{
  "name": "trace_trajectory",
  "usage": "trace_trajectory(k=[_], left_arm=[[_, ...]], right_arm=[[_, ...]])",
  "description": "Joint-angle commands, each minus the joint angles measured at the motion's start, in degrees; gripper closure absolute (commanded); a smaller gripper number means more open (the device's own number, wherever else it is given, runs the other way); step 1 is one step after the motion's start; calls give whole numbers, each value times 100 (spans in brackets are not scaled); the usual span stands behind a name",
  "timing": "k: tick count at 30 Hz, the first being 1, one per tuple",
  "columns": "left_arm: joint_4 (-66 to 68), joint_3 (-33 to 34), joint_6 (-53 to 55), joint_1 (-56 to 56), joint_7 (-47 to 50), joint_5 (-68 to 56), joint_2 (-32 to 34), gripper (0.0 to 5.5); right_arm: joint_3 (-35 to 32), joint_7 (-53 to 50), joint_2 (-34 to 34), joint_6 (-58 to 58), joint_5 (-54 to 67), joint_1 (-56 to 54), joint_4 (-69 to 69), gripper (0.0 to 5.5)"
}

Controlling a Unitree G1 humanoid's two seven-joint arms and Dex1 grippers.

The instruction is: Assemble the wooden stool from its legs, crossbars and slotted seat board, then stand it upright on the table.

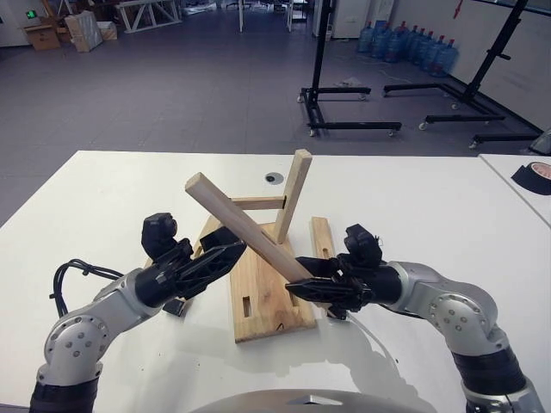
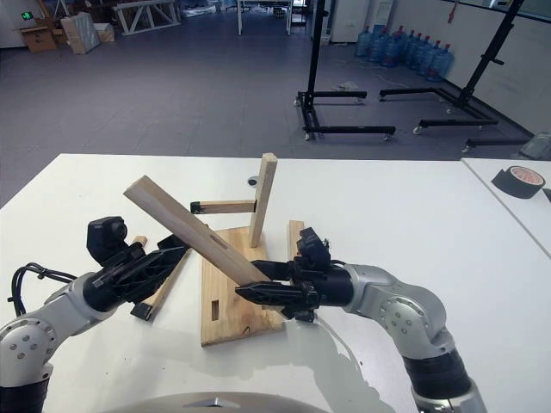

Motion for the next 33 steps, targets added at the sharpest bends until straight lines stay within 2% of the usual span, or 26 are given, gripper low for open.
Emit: trace_trajectory(k=[1, 4, 14, 27, 32, 33], left_arm=[[-132, -6, 31, -61, 0, -138, 16, 10], [-190, -93, -74, -88, -51, 148, 1, 10], [-54, -84, -340, -26, -140, 659, -107, 151], [-141, -189, -128, 315, -266, 522, -105, 344], [-129, -99, -179, 366, -293, 505, -103, 345], [-117, -59, -206, 353, -265, 512, -109, 345]], right_arm=[[115, -21, 76, -106, -143, -8, 129, 346], [230, -73, 20, -70, -333, 128, 255, 346], [154, -97, -18, 27, -224, 362, 219, 346], [374, -12, -9, -584, -965, 591, 376, 346], [457, 32, -149, -473, -1025, 627, 299, 346], [483, 21, -177, -422, -1022, 620, 287, 317]])
